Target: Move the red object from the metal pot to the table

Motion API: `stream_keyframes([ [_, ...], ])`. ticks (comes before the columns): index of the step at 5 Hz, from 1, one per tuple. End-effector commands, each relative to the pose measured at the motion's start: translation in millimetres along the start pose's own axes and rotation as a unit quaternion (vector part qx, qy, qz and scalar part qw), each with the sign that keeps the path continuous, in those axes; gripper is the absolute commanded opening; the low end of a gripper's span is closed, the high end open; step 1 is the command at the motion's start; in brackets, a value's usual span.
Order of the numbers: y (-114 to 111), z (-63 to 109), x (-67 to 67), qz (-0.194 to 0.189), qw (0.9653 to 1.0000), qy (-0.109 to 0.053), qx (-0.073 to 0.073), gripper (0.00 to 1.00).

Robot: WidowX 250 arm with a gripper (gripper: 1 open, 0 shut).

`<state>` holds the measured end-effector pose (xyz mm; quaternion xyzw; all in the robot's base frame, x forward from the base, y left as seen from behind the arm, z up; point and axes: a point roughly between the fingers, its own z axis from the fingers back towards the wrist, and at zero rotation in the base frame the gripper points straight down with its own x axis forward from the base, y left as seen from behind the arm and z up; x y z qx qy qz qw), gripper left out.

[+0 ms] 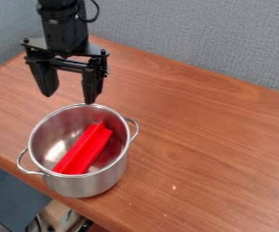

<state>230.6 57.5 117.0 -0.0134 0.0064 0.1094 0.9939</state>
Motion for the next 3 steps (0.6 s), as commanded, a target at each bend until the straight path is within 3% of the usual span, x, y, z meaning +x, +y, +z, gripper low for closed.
stream_keyframes([
  [1, 0.9, 8.1, 6.2, -0.001, 0.9999, -0.016, 0.003, 1.0],
  [3, 2.3, 7.3, 5.5, 0.002, 0.9999, -0.015, 0.003, 1.0],
])
